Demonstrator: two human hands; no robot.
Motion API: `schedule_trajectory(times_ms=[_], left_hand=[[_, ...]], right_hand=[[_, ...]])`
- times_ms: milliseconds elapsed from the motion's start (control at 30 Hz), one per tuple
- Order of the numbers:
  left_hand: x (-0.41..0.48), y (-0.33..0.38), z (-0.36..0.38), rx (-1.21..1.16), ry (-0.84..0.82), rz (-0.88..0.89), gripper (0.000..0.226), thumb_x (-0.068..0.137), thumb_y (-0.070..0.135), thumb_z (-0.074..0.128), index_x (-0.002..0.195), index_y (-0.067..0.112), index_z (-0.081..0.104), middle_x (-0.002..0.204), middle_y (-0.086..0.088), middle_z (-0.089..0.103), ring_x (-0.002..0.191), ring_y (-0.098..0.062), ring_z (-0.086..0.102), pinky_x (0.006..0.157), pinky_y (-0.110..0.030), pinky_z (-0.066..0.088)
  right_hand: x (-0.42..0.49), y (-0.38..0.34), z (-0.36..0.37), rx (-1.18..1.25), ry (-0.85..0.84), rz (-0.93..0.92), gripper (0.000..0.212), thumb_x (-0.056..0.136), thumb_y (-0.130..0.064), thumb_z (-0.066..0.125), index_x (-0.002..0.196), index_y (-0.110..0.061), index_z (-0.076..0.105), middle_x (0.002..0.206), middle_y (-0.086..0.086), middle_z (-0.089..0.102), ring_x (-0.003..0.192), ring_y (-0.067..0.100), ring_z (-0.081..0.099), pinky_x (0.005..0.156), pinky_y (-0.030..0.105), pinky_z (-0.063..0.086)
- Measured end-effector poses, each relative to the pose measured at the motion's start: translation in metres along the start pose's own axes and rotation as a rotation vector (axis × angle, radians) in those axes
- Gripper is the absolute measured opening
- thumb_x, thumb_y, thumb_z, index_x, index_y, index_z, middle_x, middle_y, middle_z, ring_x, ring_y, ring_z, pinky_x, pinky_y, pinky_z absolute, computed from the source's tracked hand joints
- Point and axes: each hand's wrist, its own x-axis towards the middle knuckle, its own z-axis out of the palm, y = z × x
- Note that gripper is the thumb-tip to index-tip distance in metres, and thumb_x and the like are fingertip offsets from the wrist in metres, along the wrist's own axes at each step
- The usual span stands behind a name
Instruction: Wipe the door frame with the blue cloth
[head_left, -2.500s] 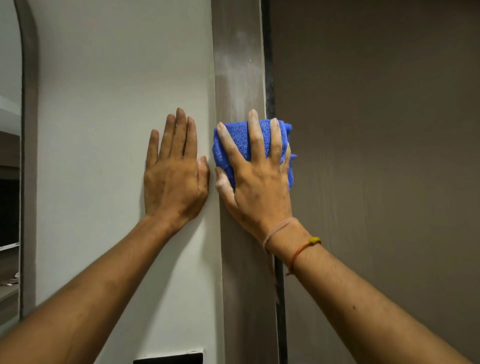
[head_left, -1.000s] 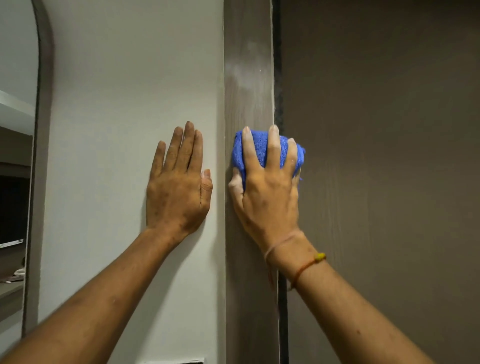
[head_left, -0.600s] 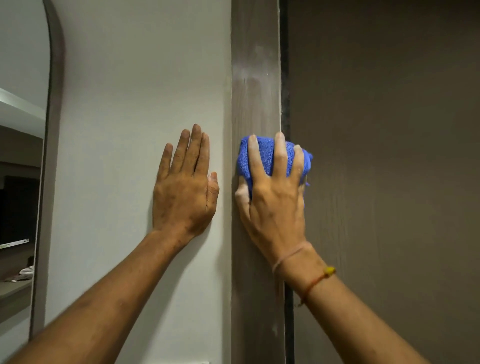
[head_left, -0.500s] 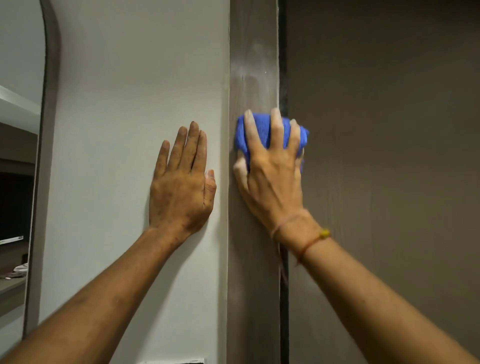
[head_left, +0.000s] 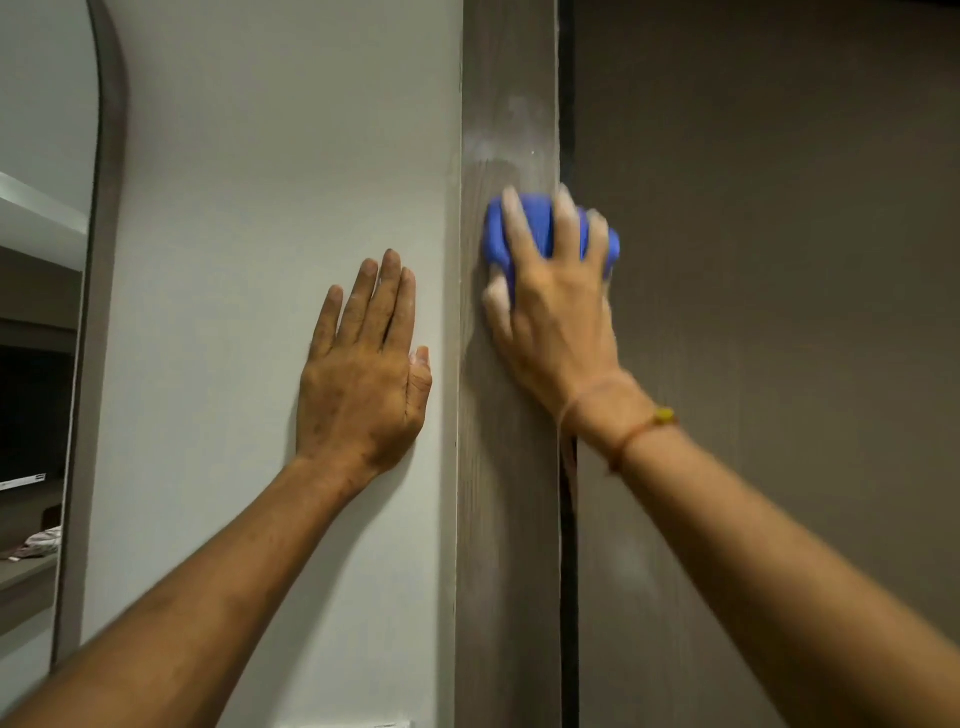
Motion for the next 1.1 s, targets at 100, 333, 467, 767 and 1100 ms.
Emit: schedule_trajectory(times_ms=[100,333,467,767,1100], left_hand=[[0.001,-0.002,0.002,0.006,0.006,0.001,0.063,0.092,0.035,0.019,0.147,0.011,0.002,0.159,-0.01,0.004,0.146,-0.021,-0.001,0.12,-0.042,0.006],[-0.001,-0.001,0.004,0.011,0.017,0.002,0.063,0.091,0.034,0.021,0.148,0.009,0.005,0.158,-0.011,0.007,0.146,-0.023,0.003,0.12,-0.042,0.007],[0.001,0.001,0.001,0.013,0.004,0.005,0.063,0.092,0.033,0.023,0.148,0.009,0.004,0.159,-0.011,0.005,0.146,-0.022,0.001,0.12,-0.043,0.006],[0.048,-0.008,-0.007,0.004,0.041,-0.008,0.063,0.092,0.032,0.021,0.147,0.007,0.003,0.159,-0.012,0.003,0.146,-0.021,-0.001,0.12,-0.039,0.001],[0.085,-0.012,-0.005,0.051,0.052,0.023,0.065,0.091,0.041,0.012,0.147,0.013,-0.007,0.159,-0.007,-0.007,0.146,-0.018,-0.008,0.12,-0.041,-0.002]], right_hand=[[0.053,-0.001,-0.002,0.007,0.006,0.052,0.06,0.092,-0.034,0.039,0.146,-0.023,0.017,0.154,0.019,0.014,0.137,0.046,0.012,0.103,0.068,0.032],[-0.028,-0.007,0.008,0.054,0.015,0.058,0.061,0.089,-0.032,0.041,0.146,-0.022,0.02,0.155,0.02,0.016,0.138,0.047,0.013,0.106,0.067,0.027],[0.049,0.0,-0.007,-0.003,-0.036,-0.005,0.061,0.092,-0.036,0.039,0.147,-0.025,0.016,0.155,0.019,0.012,0.138,0.047,0.009,0.107,0.068,0.026],[0.006,-0.014,0.004,0.024,0.016,0.041,0.062,0.091,-0.034,0.04,0.147,-0.026,0.014,0.157,0.015,0.009,0.141,0.045,0.005,0.105,0.071,0.021],[0.073,-0.007,-0.004,-0.027,-0.017,0.005,0.06,0.092,-0.04,0.038,0.146,-0.027,0.014,0.155,0.017,0.012,0.139,0.046,0.006,0.106,0.072,0.017]])
